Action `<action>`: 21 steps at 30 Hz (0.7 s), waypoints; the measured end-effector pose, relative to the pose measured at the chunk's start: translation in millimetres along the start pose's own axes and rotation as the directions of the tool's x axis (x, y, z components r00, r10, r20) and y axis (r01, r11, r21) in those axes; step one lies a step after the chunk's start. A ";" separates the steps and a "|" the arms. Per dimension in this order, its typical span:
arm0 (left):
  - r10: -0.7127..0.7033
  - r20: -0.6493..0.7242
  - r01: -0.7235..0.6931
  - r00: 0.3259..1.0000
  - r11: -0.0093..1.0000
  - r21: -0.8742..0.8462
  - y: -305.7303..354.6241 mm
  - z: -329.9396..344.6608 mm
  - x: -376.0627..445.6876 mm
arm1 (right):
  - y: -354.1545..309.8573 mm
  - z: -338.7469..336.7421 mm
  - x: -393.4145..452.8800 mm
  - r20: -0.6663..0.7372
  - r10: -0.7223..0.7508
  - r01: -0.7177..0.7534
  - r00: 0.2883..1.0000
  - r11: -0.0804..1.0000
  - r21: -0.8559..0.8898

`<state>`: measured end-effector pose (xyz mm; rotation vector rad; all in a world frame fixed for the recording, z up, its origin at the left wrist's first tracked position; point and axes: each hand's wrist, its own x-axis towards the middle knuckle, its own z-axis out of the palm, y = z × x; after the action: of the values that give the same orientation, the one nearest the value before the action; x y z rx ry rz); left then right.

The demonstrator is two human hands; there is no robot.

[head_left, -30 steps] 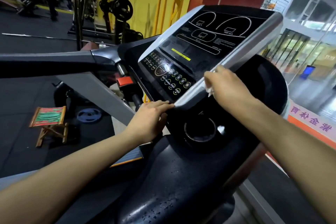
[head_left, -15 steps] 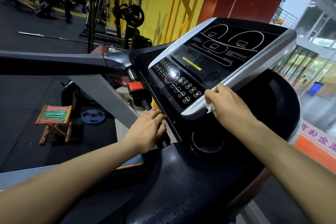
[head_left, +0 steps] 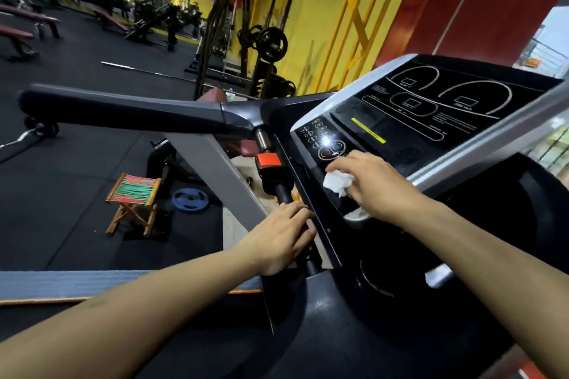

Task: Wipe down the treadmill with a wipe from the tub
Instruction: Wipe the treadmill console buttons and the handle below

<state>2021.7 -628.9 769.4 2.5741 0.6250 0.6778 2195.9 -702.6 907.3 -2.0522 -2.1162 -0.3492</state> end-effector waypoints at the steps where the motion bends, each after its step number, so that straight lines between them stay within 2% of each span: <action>1: 0.000 -0.006 0.000 1.000 1.000 -0.012 -1.6 -3.8 -0.9 | 0.7 5.1 15.3 -0.010 -0.017 0.017 1.000 1.000 0.006; 4: 0.000 -0.003 0.000 1.000 1.000 0.026 -5.5 -9.3 -12.5 | -8.9 24.9 61.3 -0.010 -0.060 0.061 0.998 0.996 0.069; 8: -0.055 0.102 0.049 0.993 0.997 0.068 -9.1 -5.1 -28.2 | -26.1 64.5 101.6 0.014 -0.113 0.109 0.993 0.980 0.167; 13: -0.081 0.138 0.065 0.987 0.991 0.116 -5.2 -8.7 -29.5 | -40.6 102.1 123.9 -0.018 -0.191 0.191 0.982 0.980 0.059; 15: -0.083 0.143 0.065 0.986 0.990 0.127 -6.1 -8.8 -29.7 | -42.2 104.4 144.1 -0.031 -0.168 0.169 0.985 0.984 0.047; 19: -0.101 0.155 0.082 0.983 0.989 0.122 -5.6 -7.4 -31.0 | -40.1 106.7 178.2 0.035 0.001 -0.003 0.999 0.999 0.054; 21: -0.110 0.152 0.091 0.982 0.988 0.127 -5.4 -7.9 -31.5 | -37.4 108.8 179.7 0.062 -0.080 0.075 0.995 0.994 0.080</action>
<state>1991.2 -638.4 761.8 2.6517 0.7584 0.4086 2156.2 -500.3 852.4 -1.9692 -2.2146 -0.2095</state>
